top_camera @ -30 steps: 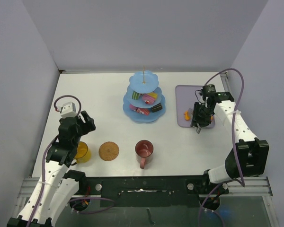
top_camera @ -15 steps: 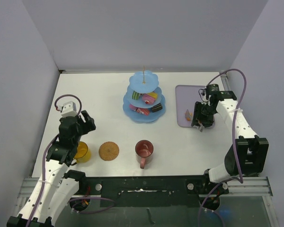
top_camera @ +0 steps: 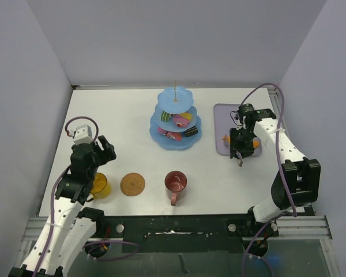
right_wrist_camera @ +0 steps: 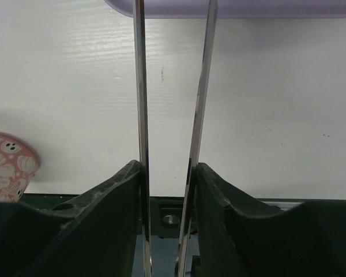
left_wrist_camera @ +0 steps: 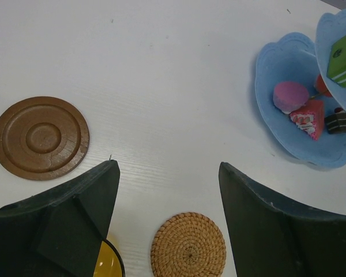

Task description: Serve the afternoon tea

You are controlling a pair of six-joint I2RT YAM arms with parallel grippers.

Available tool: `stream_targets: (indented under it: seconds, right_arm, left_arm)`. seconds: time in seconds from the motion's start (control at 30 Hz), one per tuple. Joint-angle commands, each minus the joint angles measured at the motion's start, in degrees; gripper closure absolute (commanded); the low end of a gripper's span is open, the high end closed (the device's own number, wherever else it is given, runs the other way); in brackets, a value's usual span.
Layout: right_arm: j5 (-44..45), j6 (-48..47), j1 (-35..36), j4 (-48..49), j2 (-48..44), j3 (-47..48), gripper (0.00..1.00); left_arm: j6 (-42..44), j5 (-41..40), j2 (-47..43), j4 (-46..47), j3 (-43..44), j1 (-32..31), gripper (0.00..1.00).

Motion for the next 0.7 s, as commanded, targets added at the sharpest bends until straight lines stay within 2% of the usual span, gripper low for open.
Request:
stream_targets:
  seconds: [0.0, 0.13, 0.23, 0.67]
  right_arm:
    - [3.0, -0.3, 0.0, -0.2, 0.0, 2.8, 0.64]
    - [4.5, -0.3, -0.1, -0.3, 0.0, 3.3, 0.71]
    - [3.7, -0.5, -1.1, 0.1, -0.5, 4.1, 0.73]
    - [-13.3, 1.2, -14.3, 3.1, -5.5, 6.9, 0.76]
  left_arm:
    - [-0.7, -0.6, -1.0, 0.1, 1.5, -0.2, 0.32]
    - [-0.8, -0.7, -1.3, -0.4, 1.6, -0.2, 0.32]
    - [-0.8, -0.9, -1.3, -0.4, 1.8, -0.2, 0.32]
    - [0.1, -0.4, 2.5, 1.9, 3.0, -0.2, 0.32]
